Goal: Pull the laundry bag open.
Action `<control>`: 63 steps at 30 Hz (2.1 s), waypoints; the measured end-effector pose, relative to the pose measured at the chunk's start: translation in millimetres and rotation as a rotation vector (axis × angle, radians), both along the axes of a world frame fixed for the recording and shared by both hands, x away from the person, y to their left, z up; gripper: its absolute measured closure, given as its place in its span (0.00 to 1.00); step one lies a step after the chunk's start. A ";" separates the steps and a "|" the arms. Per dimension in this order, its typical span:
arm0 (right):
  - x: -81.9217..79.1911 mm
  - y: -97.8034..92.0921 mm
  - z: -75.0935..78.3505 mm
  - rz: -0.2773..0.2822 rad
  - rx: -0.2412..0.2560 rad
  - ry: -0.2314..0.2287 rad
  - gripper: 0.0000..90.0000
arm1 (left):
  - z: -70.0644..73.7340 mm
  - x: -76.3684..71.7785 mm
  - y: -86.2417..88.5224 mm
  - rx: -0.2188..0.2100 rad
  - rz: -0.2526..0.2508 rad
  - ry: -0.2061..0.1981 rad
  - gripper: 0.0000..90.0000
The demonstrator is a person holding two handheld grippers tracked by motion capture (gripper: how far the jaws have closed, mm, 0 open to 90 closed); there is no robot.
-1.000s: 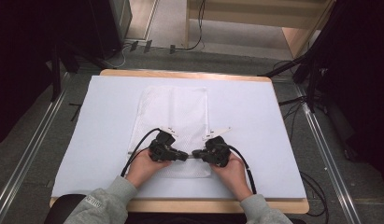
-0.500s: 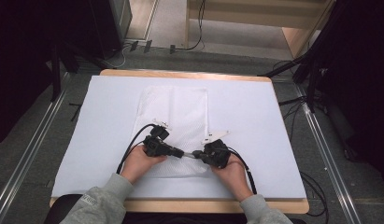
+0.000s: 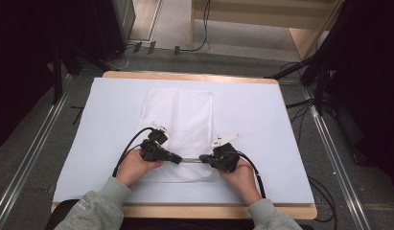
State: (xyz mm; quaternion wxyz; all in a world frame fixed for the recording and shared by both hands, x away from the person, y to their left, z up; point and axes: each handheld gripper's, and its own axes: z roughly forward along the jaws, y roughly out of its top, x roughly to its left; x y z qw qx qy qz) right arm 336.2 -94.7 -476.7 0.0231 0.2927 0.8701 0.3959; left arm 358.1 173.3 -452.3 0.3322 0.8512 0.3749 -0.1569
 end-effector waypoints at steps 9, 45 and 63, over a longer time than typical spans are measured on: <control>0.0 -1.8 -1.9 0.000 0.019 -0.008 1.00 | 9.0 -1.0 36.6 -0.014 0.031 -0.004 0.98; 0.3 -2.4 -2.0 0.016 0.012 -0.019 1.00 | 16.7 -23.0 164.4 0.043 0.222 -0.018 0.98; 8.3 -10.2 4.8 -0.031 0.016 0.071 1.00 | 19.5 -27.8 161.7 -0.032 0.202 -0.090 0.86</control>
